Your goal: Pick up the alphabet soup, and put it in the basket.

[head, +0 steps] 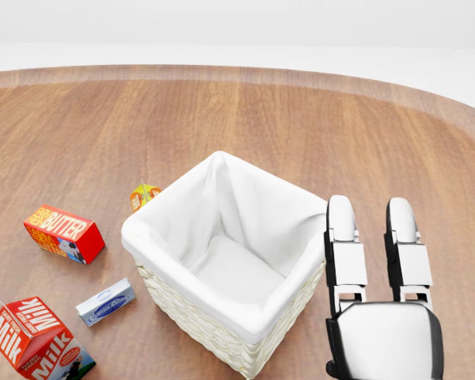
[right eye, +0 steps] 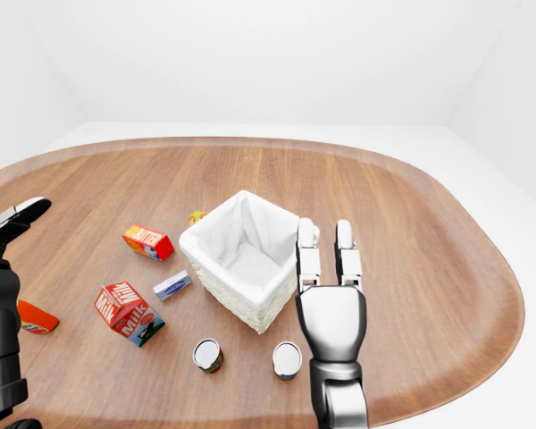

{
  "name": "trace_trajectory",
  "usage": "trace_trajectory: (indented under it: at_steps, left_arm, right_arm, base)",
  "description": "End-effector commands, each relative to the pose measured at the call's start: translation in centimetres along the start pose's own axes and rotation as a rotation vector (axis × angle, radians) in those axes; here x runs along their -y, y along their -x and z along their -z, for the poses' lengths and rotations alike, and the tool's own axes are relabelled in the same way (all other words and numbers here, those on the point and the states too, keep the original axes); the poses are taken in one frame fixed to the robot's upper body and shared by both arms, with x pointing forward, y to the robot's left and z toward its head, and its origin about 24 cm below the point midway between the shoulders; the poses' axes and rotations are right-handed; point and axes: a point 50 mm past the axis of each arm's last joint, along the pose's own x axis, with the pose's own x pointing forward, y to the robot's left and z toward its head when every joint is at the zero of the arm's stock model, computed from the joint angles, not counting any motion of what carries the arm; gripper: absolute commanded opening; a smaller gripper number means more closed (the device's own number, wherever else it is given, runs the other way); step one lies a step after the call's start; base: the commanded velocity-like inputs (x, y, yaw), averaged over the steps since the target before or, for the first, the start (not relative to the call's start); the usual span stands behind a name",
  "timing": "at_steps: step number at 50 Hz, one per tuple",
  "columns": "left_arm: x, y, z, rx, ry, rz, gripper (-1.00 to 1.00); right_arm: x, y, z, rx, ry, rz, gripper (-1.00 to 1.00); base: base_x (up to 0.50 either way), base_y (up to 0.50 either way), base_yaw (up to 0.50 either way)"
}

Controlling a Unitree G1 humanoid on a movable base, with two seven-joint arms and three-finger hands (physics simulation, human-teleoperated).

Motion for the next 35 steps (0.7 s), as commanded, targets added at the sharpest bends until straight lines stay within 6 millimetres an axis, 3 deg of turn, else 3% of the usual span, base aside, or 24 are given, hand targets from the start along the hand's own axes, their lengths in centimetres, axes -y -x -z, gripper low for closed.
trace_trajectory:
  at_steps: [1,21,35]
  left_arm:
    - [0.0,-0.2,1.0,-0.039,-0.015,-0.002,1.0]
    - [-0.1,-0.1,1.2,-0.044,-0.019,-0.008,1.0]
    - [0.0,0.0,0.8,-0.031,-0.016,-0.003,1.0]
  right_arm:
    - [-0.4,0.9,-1.1,0.065,0.071,-0.11,1.0]
    - [0.0,1.8,-1.4,0.093,0.211,-0.278,1.0]
    - [-0.5,3.1,-2.2,0.147,0.146,-0.333,1.0]
  base:
    - [0.0,0.0,0.0]
    - [0.0,0.0,0.0]
    - [0.0,0.0,0.0]
